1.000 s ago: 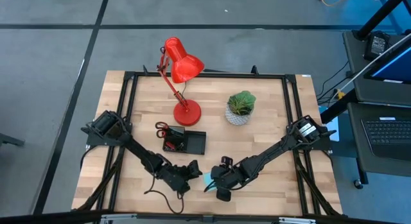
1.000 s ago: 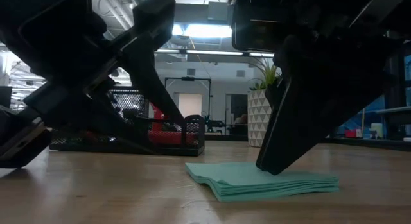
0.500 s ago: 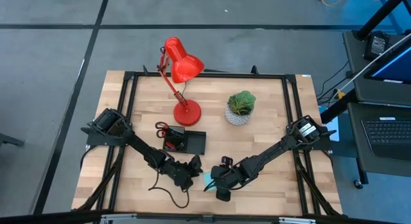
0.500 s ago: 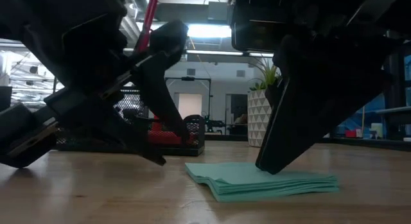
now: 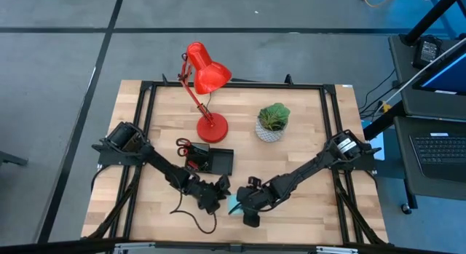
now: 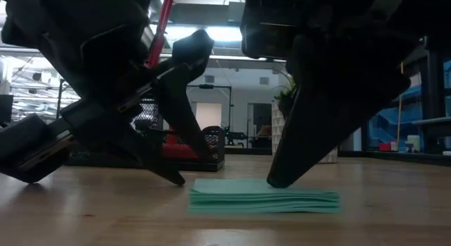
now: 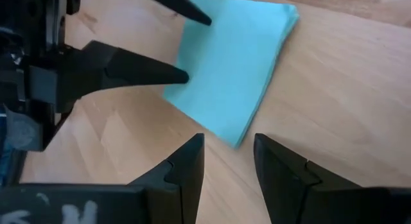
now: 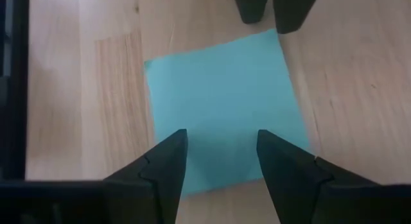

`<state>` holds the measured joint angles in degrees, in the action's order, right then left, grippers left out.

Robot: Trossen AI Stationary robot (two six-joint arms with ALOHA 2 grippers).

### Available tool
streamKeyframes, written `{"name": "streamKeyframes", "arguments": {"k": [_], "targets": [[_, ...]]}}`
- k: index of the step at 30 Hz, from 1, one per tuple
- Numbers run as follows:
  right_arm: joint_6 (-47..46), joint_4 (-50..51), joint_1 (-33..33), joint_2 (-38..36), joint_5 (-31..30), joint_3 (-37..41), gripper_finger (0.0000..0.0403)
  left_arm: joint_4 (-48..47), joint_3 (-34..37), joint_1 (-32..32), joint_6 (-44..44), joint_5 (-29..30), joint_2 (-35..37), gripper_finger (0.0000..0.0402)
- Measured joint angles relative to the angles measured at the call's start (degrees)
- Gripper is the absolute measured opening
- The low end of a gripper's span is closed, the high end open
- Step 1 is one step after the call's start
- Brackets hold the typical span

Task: Pick and place office supplies into organizer
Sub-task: Put the blue sticky notes into the black desk organizer

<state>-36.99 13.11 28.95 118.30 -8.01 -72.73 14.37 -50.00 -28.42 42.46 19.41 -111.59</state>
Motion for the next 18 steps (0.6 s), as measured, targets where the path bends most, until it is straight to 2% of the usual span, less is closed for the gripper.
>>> {"name": "streamKeyframes", "arguments": {"k": [4, 18], "targets": [[1.1, -0.2, -0.6, 0.0, 0.4, 0.0, 0.0194, -0.8, 0.0, 0.4, -1.0, -1.7, 0.0, 0.0129], [5.9, -2.3, -2.8, 0.2, 1.5, 0.0, 0.0194, -0.1, -0.1, 0.5, 0.0, -2.1, -0.4, 0.0129]]}}
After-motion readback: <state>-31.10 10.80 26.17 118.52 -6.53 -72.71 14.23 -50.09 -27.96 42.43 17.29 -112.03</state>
